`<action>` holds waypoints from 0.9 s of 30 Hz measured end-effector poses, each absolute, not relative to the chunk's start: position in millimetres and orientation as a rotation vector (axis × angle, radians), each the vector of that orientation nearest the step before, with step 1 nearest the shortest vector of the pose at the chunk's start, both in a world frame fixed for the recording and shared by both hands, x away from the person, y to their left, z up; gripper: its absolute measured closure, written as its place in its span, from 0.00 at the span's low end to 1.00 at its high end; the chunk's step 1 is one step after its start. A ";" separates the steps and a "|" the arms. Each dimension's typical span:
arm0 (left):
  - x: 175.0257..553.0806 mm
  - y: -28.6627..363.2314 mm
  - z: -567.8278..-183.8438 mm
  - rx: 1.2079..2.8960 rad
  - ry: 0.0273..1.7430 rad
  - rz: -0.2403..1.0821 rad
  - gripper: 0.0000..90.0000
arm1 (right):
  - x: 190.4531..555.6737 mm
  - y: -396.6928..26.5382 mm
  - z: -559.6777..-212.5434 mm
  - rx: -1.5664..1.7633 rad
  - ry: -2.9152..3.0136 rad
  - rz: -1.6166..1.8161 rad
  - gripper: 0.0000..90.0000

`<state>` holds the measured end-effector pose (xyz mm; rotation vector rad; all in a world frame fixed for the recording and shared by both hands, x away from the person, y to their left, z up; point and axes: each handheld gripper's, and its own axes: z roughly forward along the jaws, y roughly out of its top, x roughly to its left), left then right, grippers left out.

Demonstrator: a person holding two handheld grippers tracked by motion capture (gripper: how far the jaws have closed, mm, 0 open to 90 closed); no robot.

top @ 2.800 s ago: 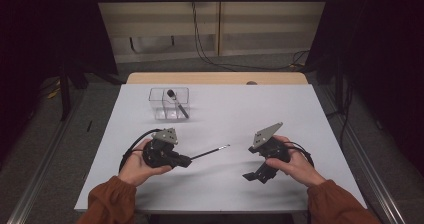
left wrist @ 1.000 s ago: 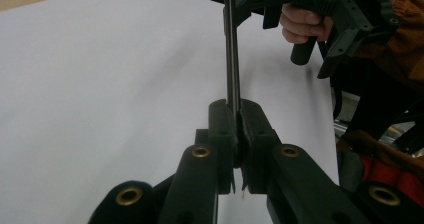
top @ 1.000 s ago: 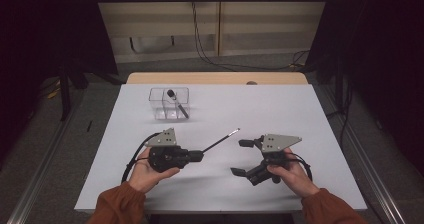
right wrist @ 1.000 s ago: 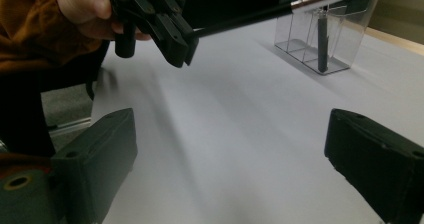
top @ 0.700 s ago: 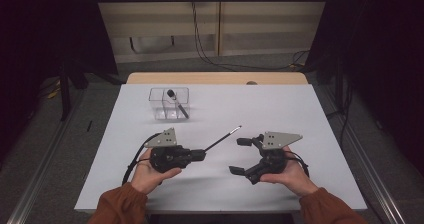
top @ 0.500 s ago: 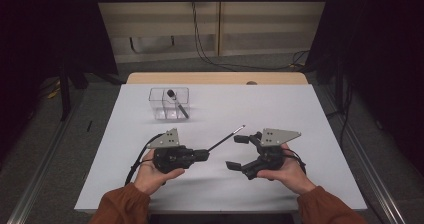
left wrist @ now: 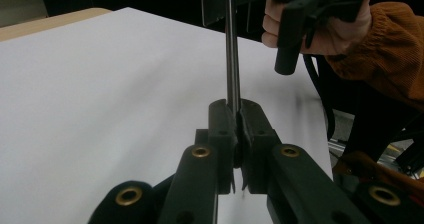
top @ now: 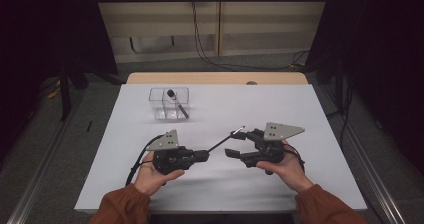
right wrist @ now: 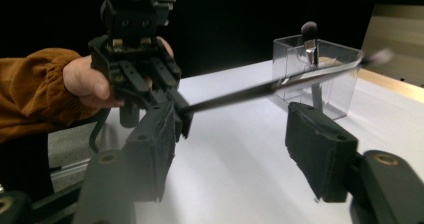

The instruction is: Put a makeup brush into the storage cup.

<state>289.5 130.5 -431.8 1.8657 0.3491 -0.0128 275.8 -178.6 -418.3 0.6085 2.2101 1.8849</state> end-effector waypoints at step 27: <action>286.1 122.1 -440.4 1.923 0.293 -0.033 0.95 | 283.6 -180.9 -420.1 0.681 2.183 2.125 0.86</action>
